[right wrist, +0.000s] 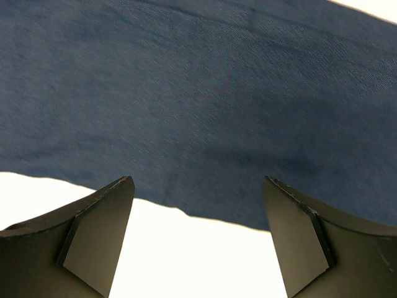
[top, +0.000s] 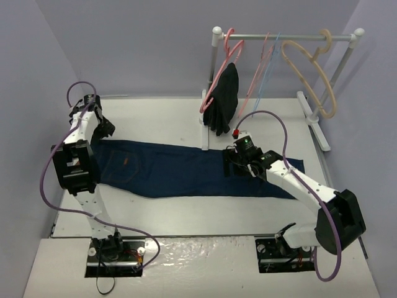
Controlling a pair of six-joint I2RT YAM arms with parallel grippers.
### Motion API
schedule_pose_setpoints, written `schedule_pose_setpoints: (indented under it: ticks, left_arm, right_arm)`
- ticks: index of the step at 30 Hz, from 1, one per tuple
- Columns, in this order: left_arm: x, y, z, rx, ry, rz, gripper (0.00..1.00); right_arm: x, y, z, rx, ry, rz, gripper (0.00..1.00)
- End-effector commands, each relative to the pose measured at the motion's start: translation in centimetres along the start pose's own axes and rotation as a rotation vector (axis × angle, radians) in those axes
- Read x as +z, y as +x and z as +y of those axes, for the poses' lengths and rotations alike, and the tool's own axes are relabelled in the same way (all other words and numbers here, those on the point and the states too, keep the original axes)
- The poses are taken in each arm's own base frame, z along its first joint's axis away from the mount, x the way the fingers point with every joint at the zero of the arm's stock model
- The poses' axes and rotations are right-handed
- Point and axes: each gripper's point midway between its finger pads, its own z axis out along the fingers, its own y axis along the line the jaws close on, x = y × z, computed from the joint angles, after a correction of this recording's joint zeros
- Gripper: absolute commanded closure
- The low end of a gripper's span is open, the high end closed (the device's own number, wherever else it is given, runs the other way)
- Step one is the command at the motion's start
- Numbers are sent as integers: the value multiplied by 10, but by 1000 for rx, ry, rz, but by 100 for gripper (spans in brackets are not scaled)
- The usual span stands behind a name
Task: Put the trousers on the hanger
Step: Fold the trousers at the center of the board.
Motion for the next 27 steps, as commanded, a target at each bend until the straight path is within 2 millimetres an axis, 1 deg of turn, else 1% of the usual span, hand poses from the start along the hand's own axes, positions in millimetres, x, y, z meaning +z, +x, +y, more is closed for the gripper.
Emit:
schedule_pose_setpoints:
  ticks: [1, 2, 5, 7, 8, 10, 12, 13, 15, 18, 20, 21, 22, 24, 27]
  left_arm:
    - [-76, 7, -18, 189, 160, -175, 49]
    - [-76, 23, -17, 205, 167, -155, 49]
    - [-72, 88, -19, 255, 205, -75, 49]
    - [-71, 113, -21, 253, 216, -44, 49]
    - [-64, 126, -16, 247, 201, -19, 49]
    - [-53, 149, -2, 229, 161, 27, 49]
    - [-41, 172, 15, 193, 122, 75, 49]
    - [-38, 182, 23, 177, 106, 99, 49]
    - [-34, 198, 40, 138, 68, 135, 49]
    - [-33, 222, 72, 109, 0, 179, 49]
    - [-40, 227, 81, 82, -6, 185, 49]
    - [-44, 231, 85, 72, -4, 192, 49]
    - [-52, 231, 88, 65, 13, 188, 49]
    - [-65, 226, 87, 62, 38, 167, 49]
    - [-87, 201, 75, 88, 94, 100, 49]
  right_arm:
    - [18, -31, 31, -32, -33, -57, 20]
    - [23, -33, 35, -34, -40, -56, 20]
    - [42, -33, 47, -32, -41, -56, 20]
    - [59, -23, 47, -14, -19, -25, 20]
    - [67, -18, 45, -1, -7, -17, 20]
    - [80, -5, 40, 22, 21, 7, 20]
    - [90, 16, 30, 52, 66, 49, 20]
    - [92, 24, 26, 64, 80, 66, 20]
    - [91, 38, 19, 97, 102, 88, 20]
    - [80, 57, 5, 152, 149, 113, 20]
    - [69, 66, -6, 170, 197, 126, 20]
    - [65, 67, -10, 170, 211, 127, 20]
    - [59, 65, -14, 168, 226, 117, 20]
    - [49, 57, -19, 161, 240, 98, 20]
    - [32, 27, -11, 130, 176, 24, 20]
